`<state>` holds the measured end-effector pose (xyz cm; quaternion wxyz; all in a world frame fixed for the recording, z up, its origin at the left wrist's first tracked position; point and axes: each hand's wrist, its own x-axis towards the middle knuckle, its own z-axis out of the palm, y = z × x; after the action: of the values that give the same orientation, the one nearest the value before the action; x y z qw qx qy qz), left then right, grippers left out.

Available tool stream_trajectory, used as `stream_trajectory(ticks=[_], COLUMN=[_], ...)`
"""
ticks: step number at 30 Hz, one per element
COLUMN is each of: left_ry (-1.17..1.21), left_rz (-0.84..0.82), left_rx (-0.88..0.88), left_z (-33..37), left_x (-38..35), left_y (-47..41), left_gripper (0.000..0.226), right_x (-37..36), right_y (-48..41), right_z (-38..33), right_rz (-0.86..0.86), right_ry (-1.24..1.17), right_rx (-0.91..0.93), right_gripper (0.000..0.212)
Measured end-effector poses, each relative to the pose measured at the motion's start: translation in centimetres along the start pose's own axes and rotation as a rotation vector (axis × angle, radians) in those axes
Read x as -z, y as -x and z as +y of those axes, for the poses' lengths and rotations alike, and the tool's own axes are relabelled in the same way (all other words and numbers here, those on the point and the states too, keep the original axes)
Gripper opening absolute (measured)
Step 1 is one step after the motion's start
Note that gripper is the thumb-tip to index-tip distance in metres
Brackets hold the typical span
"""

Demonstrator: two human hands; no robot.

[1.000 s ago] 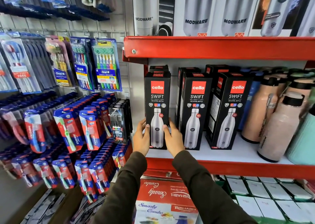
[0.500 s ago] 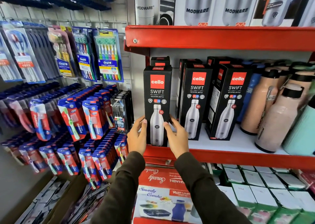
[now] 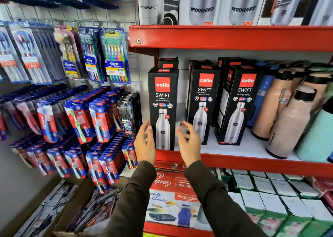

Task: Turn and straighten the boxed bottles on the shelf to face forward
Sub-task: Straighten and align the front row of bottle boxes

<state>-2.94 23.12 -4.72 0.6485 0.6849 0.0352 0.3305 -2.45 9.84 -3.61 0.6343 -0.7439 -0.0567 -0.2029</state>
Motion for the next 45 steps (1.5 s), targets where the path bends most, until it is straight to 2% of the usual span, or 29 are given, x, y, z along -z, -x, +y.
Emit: stream_trajectory(ticks=[3,6,8,12,14,17,21,23,29,35,45], left_ry=[-0.032,-0.071,-0.080,-0.072,-0.083,-0.083,0.004,0.029,0.038,0.026,0.078], left_rz=[0.172,0.231,0.181,-0.114,-0.191,-0.218,-0.304,-0.304,-0.216,-0.211,-0.199], left_rx=[-0.113,-0.261,-0.361,-0.478,-0.429,-0.192,0.192,0.290,0.287,0.223,0.222], left_z=[0.5,2.8,4.1,4.5,4.1,3.4,2.5,2.0,1.5,1.1,1.5], left_x=[-1.3,-3.3,-5.2,-9.3,-11.2,-13.4,-14.7,-14.8,-14.3,-12.9,-10.8], left_y=[0.9,2.0,2.9,3.6,3.5,2.5,0.9,0.5,0.8,2.1,4.7], left_gripper=[0.032,0.029,0.030,0.039,0.046,0.052,0.050,0.047,0.042,0.040,0.040], right_x=[2.2,4.7,6.2,7.9,8.2,8.6,8.8,8.9,9.3,9.7,11.0], right_y=[-0.6,-1.7,-2.6,-4.3,-5.3,-6.4,-7.2,-7.3,-7.4,-5.8,-1.8], right_z=[0.4,0.9,1.4,2.0,2.2,2.4,2.3,2.4,3.1,3.7,2.7], right_rz=[0.127,0.227,0.261,0.197,0.108,-0.022,-0.073,-0.064,-0.041,-0.040,0.003], right_ry=[-0.020,0.004,0.021,0.044,0.084,0.157,0.198,0.204,0.269,0.229,0.139], right_rx=[0.060,0.116,0.118,0.017,-0.042,-0.116,-0.159,-0.157,-0.096,-0.063,-0.003], right_gripper=[0.029,0.030,0.035,0.045,0.049,0.052,0.049,0.048,0.046,0.046,0.040])
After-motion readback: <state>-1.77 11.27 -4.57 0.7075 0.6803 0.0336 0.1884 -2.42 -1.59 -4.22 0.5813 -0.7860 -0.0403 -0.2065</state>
